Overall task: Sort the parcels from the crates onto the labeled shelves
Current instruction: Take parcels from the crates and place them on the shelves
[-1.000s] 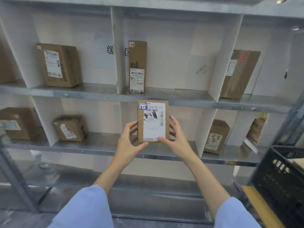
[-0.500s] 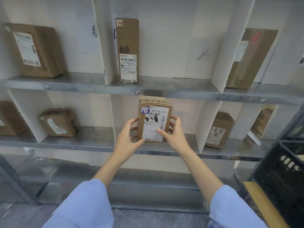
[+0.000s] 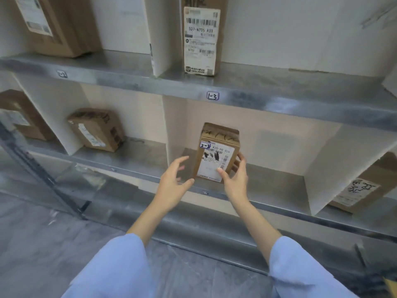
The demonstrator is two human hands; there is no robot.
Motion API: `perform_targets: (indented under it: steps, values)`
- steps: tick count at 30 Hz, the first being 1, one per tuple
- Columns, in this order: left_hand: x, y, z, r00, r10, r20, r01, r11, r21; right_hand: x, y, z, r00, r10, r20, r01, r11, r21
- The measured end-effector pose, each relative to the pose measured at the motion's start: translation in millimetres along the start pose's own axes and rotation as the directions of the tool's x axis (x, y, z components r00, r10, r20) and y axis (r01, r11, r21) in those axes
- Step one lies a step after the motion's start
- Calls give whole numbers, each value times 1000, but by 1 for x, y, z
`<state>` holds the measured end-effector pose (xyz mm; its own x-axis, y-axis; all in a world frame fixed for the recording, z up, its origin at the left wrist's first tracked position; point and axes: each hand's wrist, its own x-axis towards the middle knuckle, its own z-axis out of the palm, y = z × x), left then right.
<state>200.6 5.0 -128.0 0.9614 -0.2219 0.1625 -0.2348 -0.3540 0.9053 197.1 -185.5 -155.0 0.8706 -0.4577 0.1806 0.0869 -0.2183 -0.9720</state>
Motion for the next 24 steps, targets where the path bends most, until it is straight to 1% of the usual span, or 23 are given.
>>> perform_targets:
  steps: [6, 10, 12, 14, 16, 19, 24]
  values:
    - [6, -50, 10, 997, -75, -29, 77, 993, 89, 41, 58, 47, 999, 1, -44, -1, 1000, 6]
    - [9, -66, 9, 994, -59, -86, 80, 961, 264, 57, 88, 68, 1000, 11, -19, -10, 999, 44]
    - [11, -70, 7, 995, -10, -101, 53, 903, 427, 63, 100, 76, 1000, 11, -13, -11, 998, 55]
    - [11, -75, 5, 994, 27, -107, 44, 797, 602, 68, 110, 81, 1000, 25, -3, -24, 997, 67]
    - [11, -80, 4, 992, 53, -113, 44, 696, 717, 72, 118, 85, 1000, 24, 10, -25, 996, 81]
    - [11, -88, 4, 991, 82, -107, 38, 598, 800, 76, 128, 88, 999, 14, 30, -16, 997, 79]
    - [10, -95, 4, 993, 84, -85, 28, 525, 850, 81, 136, 90, 995, 40, 91, -50, 993, 104]
